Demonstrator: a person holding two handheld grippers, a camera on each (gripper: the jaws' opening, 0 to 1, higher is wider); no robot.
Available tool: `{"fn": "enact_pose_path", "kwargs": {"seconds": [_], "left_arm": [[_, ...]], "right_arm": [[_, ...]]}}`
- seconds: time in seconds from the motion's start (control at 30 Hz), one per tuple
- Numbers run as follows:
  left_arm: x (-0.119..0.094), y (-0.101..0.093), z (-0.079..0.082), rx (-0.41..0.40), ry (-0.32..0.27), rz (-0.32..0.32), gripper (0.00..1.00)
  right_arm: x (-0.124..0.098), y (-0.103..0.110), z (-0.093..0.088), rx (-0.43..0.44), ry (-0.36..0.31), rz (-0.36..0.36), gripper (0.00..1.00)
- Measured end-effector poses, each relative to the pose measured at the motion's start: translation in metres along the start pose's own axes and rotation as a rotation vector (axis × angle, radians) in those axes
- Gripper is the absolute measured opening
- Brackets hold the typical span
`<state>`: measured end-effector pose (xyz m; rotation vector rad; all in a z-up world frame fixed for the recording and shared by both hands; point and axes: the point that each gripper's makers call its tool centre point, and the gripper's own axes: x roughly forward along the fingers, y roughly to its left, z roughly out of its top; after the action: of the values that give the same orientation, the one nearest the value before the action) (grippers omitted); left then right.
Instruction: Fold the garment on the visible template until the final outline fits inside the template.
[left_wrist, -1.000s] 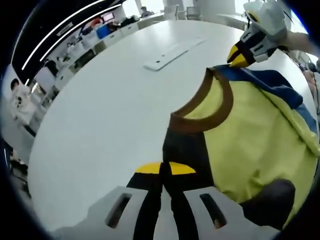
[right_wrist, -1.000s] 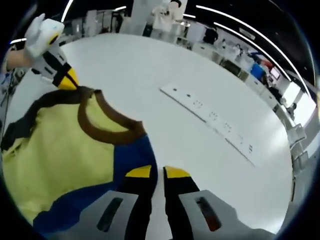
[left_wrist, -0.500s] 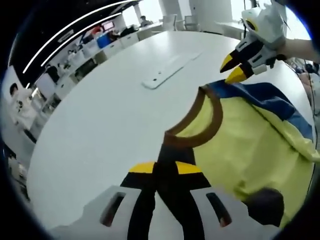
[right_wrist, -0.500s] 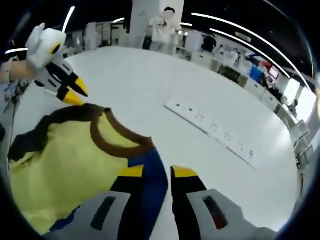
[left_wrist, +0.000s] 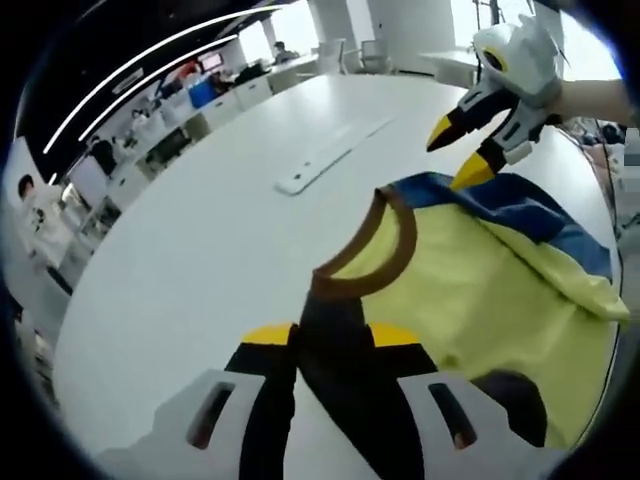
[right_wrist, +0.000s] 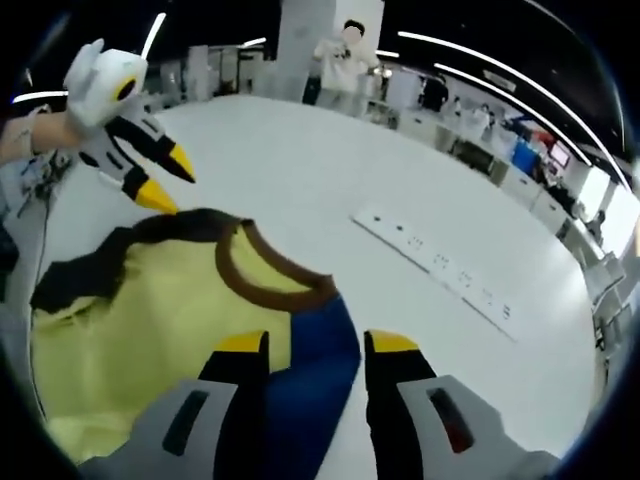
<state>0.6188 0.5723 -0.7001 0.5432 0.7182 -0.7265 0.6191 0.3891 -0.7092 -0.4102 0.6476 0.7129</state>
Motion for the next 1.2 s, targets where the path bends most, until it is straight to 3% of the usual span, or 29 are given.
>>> {"fn": "enact_pose_path", "kwargs": {"seconds": [0.3,0.5,0.83,1.2], "left_arm": [[-0.021,-0.032,0.005,0.023,-0.023,-0.031,0.33],[-0.03,-0.037,0.005,0.005,-0.027,-0.048,0.37],[-0.043,-0.046,0.009,0.001,-0.045,-0.068,0.42],[-0.058,-0.043,0.017,-0.047,-0.102,-0.096,0.51]], "right_arm": [[-0.01,0.007,0.005,0.003,-0.012,0.018,0.49],[-0.014,0.01,0.006,-0.009,-0.016,0.03,0.59],[-0.022,0.017,0.003,-0.002,-0.021,0.047,0.65],[-0.035,0.03,0.004,-0.007,-0.017,0.074,0.75]]}}
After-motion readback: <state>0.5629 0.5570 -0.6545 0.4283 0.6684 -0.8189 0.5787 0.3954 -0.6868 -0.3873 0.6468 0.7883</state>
